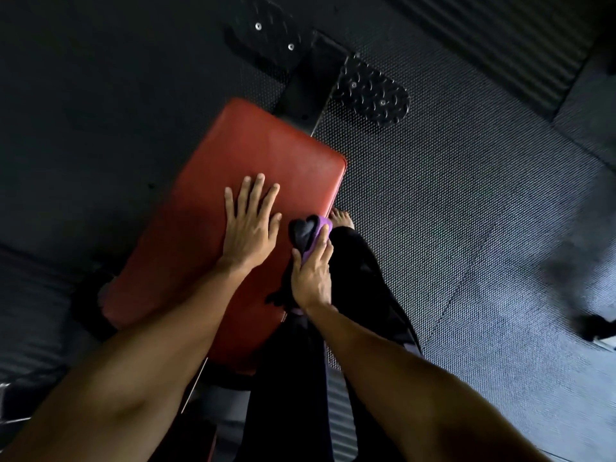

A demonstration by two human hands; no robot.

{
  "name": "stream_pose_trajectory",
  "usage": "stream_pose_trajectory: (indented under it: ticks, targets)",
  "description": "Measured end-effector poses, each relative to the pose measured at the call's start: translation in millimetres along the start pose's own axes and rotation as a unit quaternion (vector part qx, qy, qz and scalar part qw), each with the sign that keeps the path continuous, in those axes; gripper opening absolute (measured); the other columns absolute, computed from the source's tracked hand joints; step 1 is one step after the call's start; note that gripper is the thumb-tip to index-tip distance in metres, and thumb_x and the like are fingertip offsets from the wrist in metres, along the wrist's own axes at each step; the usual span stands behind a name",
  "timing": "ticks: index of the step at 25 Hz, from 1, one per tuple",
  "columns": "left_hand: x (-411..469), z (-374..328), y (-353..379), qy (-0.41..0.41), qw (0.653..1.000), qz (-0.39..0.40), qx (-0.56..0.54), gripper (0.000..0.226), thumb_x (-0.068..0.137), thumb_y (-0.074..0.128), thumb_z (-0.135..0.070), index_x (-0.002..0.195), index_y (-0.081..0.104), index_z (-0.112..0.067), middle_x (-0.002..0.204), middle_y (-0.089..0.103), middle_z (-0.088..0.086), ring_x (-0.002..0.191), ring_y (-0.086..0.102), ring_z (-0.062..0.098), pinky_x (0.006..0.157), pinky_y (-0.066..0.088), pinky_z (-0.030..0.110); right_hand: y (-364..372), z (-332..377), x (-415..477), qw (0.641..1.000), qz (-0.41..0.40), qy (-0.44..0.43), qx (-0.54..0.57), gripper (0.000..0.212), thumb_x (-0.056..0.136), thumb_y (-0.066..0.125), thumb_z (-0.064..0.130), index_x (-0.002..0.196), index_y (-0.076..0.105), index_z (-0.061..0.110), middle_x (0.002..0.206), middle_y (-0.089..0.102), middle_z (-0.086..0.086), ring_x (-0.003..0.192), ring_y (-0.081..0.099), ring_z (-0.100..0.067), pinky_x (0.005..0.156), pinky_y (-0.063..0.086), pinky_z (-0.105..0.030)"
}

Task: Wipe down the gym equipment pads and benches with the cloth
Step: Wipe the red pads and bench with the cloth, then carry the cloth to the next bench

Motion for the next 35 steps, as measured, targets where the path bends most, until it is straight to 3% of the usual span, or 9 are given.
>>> stream_pose_trajectory:
  ticks: [3, 6, 11, 17, 23, 26, 35]
  targets:
    - [2.5, -2.3, -11.5, -0.012, 0.999, 0.048, -0.007, 0.060, 0.101, 0.051, -0.032, 0.157, 0.034, -0.020, 0.167, 0.021, 0.011, 0.154, 0.016, 0.033, 0.122, 0.008, 0.060, -28.9, 2.8, 3.6, 0.998, 0.003, -0.009, -0.069, 0.077, 0.104, 0.050, 0.034, 0.164, 0.003, 0.020, 0.149, 0.037, -0.016, 0.114, 0.060, -0.046, 0.082, 0.053, -0.054]
    - [8.5, -7.3, -26.5, -0.048, 0.991, 0.119, -0.022, 0.058, 0.103, 0.048, -0.032, 0.158, 0.030, -0.022, 0.167, 0.021, 0.009, 0.154, 0.016, 0.031, 0.123, 0.011, 0.058, -56.2, 18.2, 16.8, 0.992, 0.025, -0.023, -0.119, 0.073, 0.104, 0.047, 0.032, 0.164, 0.004, 0.024, 0.161, 0.026, -0.013, 0.135, 0.046, -0.042, 0.095, 0.051, -0.056]
    - [24.4, -35.8, -88.2, -0.057, 0.985, 0.155, -0.044, 0.062, 0.103, 0.048, -0.031, 0.159, 0.024, -0.023, 0.166, 0.024, 0.010, 0.151, 0.026, 0.029, 0.122, 0.021, 0.055, -126.0, 72.5, 24.6, 0.985, 0.047, -0.031, -0.164, 0.074, 0.102, 0.047, 0.044, 0.162, 0.005, 0.033, 0.142, 0.041, -0.014, 0.108, 0.061, -0.043, 0.087, 0.050, -0.055]
    - [50.9, -88.7, -186.7, -0.052, 0.979, 0.196, -0.019, 0.058, 0.103, 0.046, -0.033, 0.157, 0.031, -0.021, 0.161, 0.036, 0.008, 0.147, 0.034, 0.028, 0.121, 0.024, 0.052, -245.6, 125.4, -2.8, 0.980, 0.033, -0.031, -0.196, 0.076, 0.100, 0.056, 0.032, 0.160, 0.009, 0.037, 0.137, 0.045, -0.012, 0.107, 0.063, -0.041, 0.085, 0.052, -0.053]
    - [66.8, -189.6, -268.8, -0.027, 0.981, 0.194, 0.003, 0.052, 0.099, 0.048, -0.031, 0.150, 0.042, -0.021, 0.148, 0.050, 0.011, 0.135, 0.049, 0.035, 0.109, 0.040, 0.049, -359.9, 136.6, -40.5, 0.983, -0.024, -0.030, -0.182, 0.069, 0.101, 0.055, 0.048, 0.157, 0.018, 0.033, 0.140, 0.048, -0.014, 0.116, 0.061, -0.043, 0.094, 0.049, -0.055]
    - [70.3, -241.4, -285.2, -0.017, 0.981, 0.195, 0.012, 0.049, 0.101, 0.046, -0.035, 0.149, 0.043, -0.023, 0.145, 0.053, 0.012, 0.132, 0.051, 0.037, 0.106, 0.042, 0.050, -405.9, 128.3, -57.6, 0.984, -0.046, -0.032, -0.169, 0.067, 0.100, 0.056, 0.046, 0.156, 0.022, 0.031, 0.140, 0.049, -0.014, 0.118, 0.060, -0.041, 0.096, 0.050, -0.054]
    - [71.1, -428.4, -305.3, 0.078, 0.975, 0.205, 0.038, 0.052, 0.104, 0.040, -0.044, 0.154, 0.035, -0.030, 0.153, 0.046, 0.007, 0.136, 0.047, 0.033, 0.107, 0.041, 0.045, -539.2, 29.8, -124.1, 0.984, -0.116, 0.034, -0.132, 0.064, 0.099, 0.061, 0.041, 0.152, 0.029, 0.025, 0.140, 0.049, -0.014, 0.123, 0.057, -0.040, 0.099, 0.044, -0.050]
Point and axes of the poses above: each hand's wrist, its own x-axis towards the middle knuckle, its own y-axis out of the palm, z = x × y, the point moved 6 cm from there along x, towards the middle knuckle
